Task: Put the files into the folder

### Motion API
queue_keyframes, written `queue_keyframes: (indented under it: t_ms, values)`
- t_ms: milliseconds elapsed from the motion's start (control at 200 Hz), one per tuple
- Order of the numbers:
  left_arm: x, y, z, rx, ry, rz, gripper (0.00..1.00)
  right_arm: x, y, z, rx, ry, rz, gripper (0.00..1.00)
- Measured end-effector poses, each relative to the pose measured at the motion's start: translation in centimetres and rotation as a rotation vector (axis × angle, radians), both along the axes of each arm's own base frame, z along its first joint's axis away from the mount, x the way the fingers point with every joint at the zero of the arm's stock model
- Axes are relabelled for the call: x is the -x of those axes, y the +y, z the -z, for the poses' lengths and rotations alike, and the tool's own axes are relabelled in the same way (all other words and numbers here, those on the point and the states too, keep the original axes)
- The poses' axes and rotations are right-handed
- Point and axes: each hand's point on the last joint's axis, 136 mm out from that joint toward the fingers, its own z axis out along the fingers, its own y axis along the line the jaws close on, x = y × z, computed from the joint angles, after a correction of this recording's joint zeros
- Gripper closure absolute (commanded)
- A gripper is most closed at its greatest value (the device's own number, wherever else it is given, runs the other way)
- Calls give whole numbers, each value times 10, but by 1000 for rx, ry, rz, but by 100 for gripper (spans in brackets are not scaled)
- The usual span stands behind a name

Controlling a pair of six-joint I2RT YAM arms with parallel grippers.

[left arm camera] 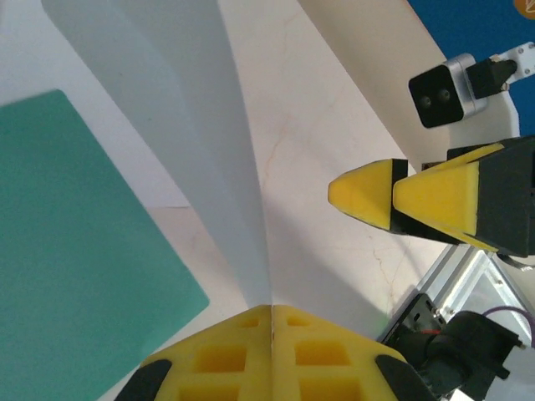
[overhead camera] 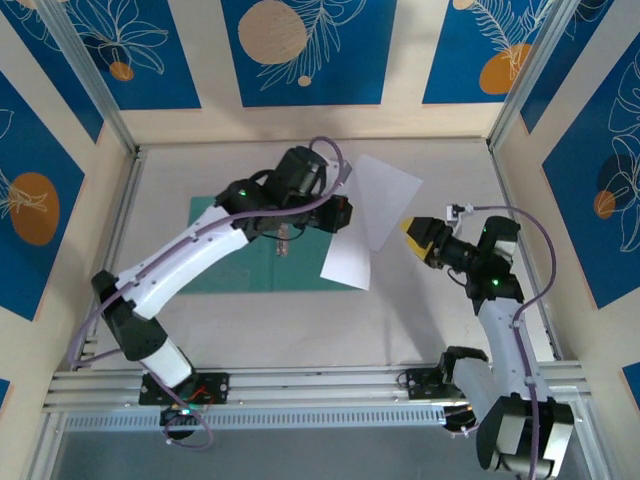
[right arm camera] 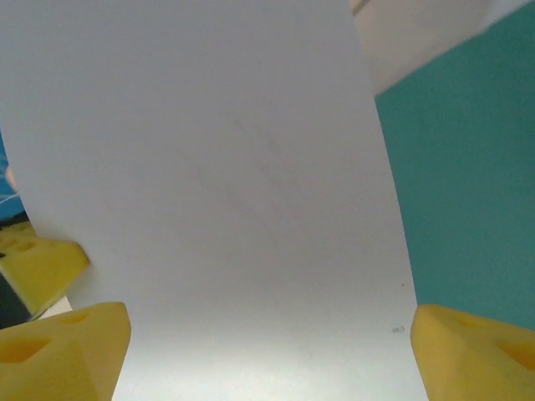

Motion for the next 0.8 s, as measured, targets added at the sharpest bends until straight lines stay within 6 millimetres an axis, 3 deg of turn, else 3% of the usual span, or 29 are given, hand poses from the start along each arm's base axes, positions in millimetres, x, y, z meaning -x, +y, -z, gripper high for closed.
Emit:
queue_keyframes:
  t_ms: [205, 390, 550, 800]
  values:
    - [-2, 41, -40, -14, -37, -36, 100, -10, 32, -22, -30, -37, -120, 10]
    - [1, 70, -62, 14, -26, -55, 100, -22, 57, -19, -93, 7, -197, 9]
    - [11, 73, -79, 60, -8, -16, 100, -25, 77, -19, -130, 31, -252, 5]
    - [29, 62, -90, 136, 42, 71, 100, -42, 84, -25, -195, 10, -263, 4]
